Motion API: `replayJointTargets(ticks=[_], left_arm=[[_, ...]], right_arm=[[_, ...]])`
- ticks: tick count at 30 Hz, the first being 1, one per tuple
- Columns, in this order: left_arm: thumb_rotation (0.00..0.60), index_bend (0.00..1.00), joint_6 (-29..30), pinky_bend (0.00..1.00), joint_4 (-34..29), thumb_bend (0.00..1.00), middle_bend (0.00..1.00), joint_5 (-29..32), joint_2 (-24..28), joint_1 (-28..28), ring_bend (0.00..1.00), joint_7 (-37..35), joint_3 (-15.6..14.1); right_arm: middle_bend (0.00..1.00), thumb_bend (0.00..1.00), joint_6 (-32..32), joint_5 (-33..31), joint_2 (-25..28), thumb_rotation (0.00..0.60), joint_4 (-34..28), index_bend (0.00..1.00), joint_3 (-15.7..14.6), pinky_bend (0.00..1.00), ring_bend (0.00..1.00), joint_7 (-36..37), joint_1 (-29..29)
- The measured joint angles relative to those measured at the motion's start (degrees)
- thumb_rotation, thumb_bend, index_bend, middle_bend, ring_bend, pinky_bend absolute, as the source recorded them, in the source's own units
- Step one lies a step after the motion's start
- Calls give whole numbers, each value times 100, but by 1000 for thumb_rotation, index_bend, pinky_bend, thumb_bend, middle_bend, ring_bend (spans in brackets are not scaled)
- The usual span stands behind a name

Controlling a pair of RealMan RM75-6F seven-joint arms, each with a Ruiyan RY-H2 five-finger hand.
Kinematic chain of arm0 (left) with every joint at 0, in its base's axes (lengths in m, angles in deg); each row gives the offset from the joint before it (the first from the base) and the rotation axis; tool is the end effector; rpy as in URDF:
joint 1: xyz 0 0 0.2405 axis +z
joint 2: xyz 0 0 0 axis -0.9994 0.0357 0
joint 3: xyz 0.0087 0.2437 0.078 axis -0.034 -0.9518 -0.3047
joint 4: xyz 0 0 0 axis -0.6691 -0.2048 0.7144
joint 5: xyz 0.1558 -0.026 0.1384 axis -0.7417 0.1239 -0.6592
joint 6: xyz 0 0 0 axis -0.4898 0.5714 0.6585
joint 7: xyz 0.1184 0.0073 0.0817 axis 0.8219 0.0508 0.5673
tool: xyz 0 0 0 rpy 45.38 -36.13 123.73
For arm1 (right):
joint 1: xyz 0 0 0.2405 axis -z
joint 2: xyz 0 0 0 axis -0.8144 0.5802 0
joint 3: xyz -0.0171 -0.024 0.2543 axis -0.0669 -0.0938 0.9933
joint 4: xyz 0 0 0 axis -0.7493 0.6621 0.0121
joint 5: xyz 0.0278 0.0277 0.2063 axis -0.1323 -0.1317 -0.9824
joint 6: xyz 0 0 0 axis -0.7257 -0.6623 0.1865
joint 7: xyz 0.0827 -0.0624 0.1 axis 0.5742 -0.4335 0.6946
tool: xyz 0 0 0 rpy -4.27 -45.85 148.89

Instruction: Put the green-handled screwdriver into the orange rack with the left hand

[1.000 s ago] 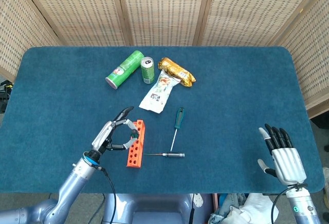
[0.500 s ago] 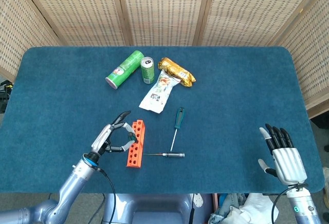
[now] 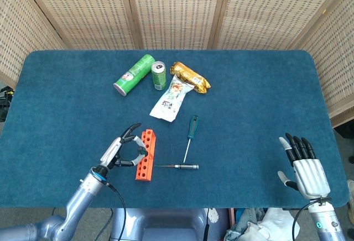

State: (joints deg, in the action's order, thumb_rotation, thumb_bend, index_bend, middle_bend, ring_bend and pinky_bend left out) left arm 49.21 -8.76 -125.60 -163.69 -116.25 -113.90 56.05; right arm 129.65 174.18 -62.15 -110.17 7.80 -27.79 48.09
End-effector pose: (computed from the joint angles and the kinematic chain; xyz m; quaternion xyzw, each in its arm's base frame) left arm -0.1554 0.2644 -0.0274 -0.4889 -0.6690 -0.5359 0.1617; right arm -0.2882 -0.1836 0.1240 0.6416 -0.3509 0.3839 0.5637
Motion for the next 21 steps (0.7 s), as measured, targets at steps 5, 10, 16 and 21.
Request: replayJointTargets(ticks=[5,10,16,21], left_arm=[[600,596,29,0,60,377,75,4,-50,-1,0,116,2],[600,595,39,0,86,377,75,24,-76,5,0,193,-3],[600,522,53,0,96,378,69,34,-91,12,0,261,-5],[600,409,67,0,68,376,52,18,-62,10,0,271,13]], right_arm=[[0,239,1,-3,4,600,2,0,2,0,0,10,1],[0,239,12,4,6,600,0,0,2,0,0,18,3],[0,240,16,7,9,600,0,0,1,0,0,21,6],[0,239,16,6,7,600,1,0,3,0,0,24,4]])
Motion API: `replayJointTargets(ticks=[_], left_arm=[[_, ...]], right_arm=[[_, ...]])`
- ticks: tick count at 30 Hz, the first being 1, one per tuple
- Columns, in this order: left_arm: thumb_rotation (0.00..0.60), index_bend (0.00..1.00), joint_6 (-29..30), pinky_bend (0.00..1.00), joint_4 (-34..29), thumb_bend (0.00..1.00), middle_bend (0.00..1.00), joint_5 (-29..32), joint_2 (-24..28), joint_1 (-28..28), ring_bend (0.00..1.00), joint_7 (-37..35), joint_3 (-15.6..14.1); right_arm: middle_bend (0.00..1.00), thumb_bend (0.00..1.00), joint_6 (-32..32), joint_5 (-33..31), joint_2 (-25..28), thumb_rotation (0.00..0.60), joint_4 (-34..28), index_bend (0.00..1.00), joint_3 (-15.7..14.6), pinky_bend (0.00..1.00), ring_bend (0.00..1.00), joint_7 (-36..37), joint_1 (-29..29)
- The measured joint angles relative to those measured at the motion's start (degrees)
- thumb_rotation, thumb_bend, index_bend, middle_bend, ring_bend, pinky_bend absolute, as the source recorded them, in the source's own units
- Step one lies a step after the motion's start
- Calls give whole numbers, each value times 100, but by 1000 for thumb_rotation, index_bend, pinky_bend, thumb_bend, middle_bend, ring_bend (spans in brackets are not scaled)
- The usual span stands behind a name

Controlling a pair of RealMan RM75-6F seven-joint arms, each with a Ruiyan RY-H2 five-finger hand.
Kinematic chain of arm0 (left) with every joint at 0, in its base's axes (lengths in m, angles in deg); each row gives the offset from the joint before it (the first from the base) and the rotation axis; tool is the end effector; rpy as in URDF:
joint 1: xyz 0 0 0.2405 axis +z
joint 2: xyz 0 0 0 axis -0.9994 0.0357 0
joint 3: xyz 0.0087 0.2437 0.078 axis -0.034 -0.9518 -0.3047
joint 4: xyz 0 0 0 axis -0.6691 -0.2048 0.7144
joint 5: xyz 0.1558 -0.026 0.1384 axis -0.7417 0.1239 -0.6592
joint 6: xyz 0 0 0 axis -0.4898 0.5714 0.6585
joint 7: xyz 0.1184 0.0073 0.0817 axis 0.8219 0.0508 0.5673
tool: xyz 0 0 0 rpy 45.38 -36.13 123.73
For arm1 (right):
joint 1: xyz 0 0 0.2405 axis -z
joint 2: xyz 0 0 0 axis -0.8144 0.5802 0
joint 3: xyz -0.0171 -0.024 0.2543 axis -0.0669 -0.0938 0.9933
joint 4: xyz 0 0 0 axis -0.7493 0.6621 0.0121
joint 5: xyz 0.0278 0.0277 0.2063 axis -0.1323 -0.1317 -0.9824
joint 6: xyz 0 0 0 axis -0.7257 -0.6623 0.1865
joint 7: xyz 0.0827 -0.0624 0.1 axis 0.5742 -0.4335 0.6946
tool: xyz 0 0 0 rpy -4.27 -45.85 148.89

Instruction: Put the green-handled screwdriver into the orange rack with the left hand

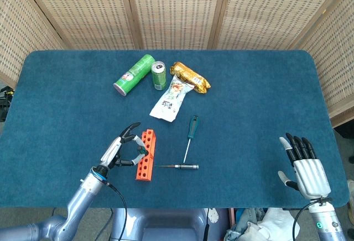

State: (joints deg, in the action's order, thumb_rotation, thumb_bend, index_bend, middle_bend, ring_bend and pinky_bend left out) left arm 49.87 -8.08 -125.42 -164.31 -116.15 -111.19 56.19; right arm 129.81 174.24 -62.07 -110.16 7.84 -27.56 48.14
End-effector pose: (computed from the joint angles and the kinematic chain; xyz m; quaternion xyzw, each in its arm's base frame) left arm -0.1563 0.2656 -0.0283 -0.4999 -0.6560 -0.5366 0.1783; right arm -0.2882 -0.1835 0.1249 0.6405 -0.3508 0.3856 0.5640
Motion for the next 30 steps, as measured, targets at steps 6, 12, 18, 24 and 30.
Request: replayJointTargets(ticks=[6,12,18,24,30], left_arm=[[600,364,70,0,-126,376,46,-79,84,0,0,-47,47],[600,370,129,0,-374,377,44,-159,240,-8,0,-22,90],[600,397,109,0,-549,376,44,-94,351,-29,0,122,125],[600,395,41,0,-605,375,44,18,349,-76,0,187,179],[600,238,131,0,-813,375,23,-16,427,-23,0,159,168]], right_arm=[[0,239,-5,5,-4,600,0,0,-4,0,0,-7,-2],[0,237,-3,10,-7,600,-3,0,-6,0,0,-19,-2],[0,241,7,16,-5,600,-2,0,-6,0,0,-10,1],[0,237,7,5,-1,600,2,0,-1,0,0,3,3],[0,239,7,4,3,600,7,0,0,0,0,16,3]])
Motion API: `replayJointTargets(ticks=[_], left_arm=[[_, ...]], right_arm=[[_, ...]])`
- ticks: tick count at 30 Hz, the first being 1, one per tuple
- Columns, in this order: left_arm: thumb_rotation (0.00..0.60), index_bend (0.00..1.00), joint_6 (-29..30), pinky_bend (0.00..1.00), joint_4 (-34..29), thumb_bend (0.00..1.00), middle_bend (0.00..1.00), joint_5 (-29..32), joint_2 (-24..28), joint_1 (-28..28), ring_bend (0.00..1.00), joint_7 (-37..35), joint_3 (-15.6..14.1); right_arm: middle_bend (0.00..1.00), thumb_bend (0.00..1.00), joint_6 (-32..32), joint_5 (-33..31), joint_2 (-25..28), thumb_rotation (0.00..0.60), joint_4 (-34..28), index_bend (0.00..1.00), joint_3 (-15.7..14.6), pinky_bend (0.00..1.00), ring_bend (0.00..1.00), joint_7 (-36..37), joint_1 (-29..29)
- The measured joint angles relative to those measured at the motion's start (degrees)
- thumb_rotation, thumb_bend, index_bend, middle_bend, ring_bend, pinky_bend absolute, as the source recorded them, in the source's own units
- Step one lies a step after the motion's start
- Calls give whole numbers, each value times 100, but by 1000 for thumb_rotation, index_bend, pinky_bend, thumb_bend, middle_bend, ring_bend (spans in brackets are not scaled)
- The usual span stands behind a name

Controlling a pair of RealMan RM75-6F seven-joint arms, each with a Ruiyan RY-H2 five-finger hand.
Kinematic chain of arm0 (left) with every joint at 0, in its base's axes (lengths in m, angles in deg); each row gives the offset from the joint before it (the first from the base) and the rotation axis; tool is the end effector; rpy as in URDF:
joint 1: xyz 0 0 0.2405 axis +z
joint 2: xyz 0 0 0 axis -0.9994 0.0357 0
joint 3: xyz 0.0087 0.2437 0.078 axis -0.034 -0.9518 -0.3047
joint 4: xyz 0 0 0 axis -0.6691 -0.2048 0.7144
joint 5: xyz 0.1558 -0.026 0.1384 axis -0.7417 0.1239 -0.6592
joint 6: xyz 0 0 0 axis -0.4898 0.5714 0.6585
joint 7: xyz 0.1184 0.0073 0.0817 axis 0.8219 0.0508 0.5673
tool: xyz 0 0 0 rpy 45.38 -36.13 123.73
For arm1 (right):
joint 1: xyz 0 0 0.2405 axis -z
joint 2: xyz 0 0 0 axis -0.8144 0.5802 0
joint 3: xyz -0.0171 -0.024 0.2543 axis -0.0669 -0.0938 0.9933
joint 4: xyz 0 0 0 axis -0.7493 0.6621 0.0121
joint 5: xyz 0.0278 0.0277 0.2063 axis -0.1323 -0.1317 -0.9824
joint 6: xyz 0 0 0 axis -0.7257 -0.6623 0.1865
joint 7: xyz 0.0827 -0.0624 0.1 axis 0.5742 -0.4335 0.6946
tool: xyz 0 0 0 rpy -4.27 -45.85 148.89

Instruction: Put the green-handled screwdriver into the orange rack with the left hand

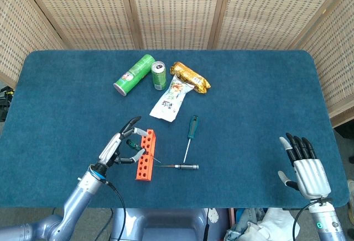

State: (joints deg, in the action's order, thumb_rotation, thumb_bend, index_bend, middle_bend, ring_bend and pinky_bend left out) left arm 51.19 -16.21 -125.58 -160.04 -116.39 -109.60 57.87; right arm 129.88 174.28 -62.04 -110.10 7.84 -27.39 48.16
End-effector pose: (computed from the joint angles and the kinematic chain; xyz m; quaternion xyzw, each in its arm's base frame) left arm -0.1335 0.2643 -0.0011 -0.4941 -0.6449 -0.5613 0.1577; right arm -0.2884 -0.1834 0.1253 0.6400 -0.3510 0.3863 0.5639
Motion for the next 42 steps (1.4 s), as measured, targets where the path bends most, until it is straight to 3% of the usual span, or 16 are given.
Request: replayJointTargets(ticks=[9,20,26,42], left_arm=[[600,96,140,0,-792,523,0,-175,677,224,0,-120,-195],[600,85,427,0,-1767,535,0,-424,1753,697,0,-69,-673],[600,85,505,0,-1743,534,0,-562,1813,840,0,-155,-851],[600,87,232,0,-1399,535,0,-321,1517,759,0,-209,-805]], right_arm=[[0,241,17,8,3,600,-7,0,0,0,0,-9,6],[0,239,21,20,0,600,-23,0,-6,0,0,-43,9],[0,237,24,17,0,600,-32,0,-7,0,0,-57,14],[0,240,37,10,6,600,-25,0,4,0,0,-33,19]])
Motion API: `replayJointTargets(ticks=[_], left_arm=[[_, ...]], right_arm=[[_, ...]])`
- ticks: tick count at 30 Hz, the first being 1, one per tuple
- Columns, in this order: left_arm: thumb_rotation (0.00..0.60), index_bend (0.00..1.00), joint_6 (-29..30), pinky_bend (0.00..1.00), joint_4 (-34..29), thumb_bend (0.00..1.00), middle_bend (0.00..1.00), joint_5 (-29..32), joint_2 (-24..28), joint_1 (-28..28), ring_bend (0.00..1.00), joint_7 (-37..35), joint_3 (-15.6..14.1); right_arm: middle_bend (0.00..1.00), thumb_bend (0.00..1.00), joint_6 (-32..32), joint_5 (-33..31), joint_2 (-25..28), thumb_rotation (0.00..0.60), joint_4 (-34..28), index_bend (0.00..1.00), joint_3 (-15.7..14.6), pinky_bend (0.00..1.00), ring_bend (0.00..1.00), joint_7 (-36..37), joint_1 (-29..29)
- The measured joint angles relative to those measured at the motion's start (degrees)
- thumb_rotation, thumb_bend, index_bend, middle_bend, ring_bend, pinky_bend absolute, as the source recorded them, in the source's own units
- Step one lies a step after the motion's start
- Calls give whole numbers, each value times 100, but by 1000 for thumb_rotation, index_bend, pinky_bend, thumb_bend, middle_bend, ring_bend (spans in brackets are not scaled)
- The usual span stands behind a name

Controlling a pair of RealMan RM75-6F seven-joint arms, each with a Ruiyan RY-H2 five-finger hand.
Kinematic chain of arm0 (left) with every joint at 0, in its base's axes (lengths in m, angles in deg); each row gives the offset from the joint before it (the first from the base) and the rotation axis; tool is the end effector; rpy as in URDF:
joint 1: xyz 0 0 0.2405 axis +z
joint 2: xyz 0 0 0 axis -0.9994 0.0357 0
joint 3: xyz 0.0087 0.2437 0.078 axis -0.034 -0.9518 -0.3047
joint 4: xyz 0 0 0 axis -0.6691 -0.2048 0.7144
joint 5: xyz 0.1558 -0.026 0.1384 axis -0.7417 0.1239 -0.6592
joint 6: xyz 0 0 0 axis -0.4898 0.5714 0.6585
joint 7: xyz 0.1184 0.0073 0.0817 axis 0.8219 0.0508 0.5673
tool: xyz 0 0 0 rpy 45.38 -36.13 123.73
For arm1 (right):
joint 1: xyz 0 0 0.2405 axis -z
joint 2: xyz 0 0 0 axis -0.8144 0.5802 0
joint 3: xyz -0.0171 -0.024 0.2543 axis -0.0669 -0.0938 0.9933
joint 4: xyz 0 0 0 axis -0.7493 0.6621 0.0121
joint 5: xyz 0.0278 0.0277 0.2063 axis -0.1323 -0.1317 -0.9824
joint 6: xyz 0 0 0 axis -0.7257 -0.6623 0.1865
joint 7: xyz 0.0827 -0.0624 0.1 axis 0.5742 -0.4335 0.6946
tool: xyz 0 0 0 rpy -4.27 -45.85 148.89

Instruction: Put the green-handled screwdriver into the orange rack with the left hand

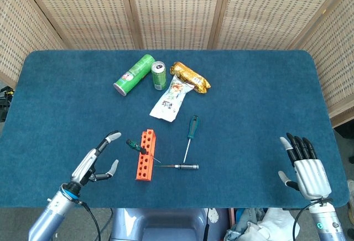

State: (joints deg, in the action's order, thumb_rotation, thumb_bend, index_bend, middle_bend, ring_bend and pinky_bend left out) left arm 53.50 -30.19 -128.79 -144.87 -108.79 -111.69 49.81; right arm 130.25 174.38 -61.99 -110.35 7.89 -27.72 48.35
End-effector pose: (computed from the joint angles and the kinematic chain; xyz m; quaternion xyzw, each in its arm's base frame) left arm -0.1682 0.2087 0.0501 -0.4784 -0.6882 -0.5163 0.1760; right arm -0.2876 -0.1825 0.1261 0.6387 -0.3489 0.3873 0.5660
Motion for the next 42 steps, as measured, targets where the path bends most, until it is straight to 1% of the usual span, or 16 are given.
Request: replayJointTargets(ticks=[7,13,19,27,42], left_arm=[[600,88,-20,0,139,535,0,145,-60,25,0,28,23],[600,88,-183,0,217,535,0,356,-149,-27,0,105,89],[600,92,-284,0,243,534,0,414,-247,-68,0,192,109],[600,94,-334,0,292,535,0,316,-478,-175,0,5,278],[600,94,-392,0,122,535,0,228,-660,-312,0,185,347]], right_arm=[[0,239,2,12,3,600,-9,0,-5,0,0,-9,2],[0,238,4,25,-3,600,-20,0,-10,0,0,-31,1],[0,242,-10,15,0,600,-12,0,-10,0,0,-18,-1],[0,240,-18,22,-9,600,-18,0,-15,0,0,-44,-5],[0,238,0,33,4,600,-16,0,-13,0,0,5,0]])
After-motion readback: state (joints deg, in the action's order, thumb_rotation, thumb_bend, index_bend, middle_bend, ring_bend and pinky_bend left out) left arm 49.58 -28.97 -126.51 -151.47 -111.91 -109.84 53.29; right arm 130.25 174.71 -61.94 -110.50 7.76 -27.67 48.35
